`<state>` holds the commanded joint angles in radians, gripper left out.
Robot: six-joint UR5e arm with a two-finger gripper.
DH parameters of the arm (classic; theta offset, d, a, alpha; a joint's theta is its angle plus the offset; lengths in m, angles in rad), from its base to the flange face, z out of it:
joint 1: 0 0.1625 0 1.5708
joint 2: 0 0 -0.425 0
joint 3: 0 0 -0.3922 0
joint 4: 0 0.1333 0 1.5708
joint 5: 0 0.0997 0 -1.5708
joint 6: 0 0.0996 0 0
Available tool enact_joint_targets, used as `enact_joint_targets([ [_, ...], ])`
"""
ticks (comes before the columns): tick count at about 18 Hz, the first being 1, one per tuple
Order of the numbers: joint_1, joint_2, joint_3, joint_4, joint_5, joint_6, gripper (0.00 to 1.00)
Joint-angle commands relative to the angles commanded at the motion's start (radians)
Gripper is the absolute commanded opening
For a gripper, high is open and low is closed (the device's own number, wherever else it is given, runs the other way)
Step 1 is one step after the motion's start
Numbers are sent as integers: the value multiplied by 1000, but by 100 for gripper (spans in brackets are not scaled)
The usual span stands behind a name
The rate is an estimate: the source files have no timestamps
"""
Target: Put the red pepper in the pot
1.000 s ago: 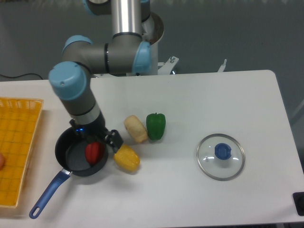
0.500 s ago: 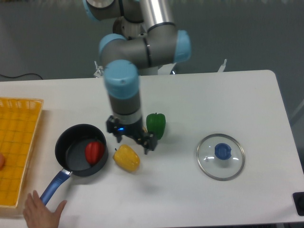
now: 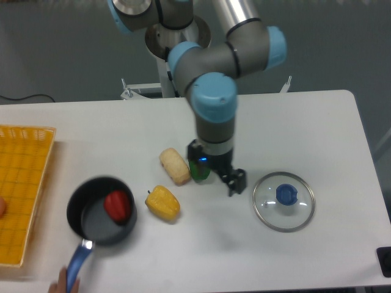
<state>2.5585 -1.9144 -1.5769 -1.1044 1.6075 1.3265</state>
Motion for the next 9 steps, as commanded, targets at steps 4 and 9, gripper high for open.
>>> enact_joint_targets([
  [4,74,0,0,-8,-3,138,100],
  [9,109,-9,0,-8,-6,175,100],
])
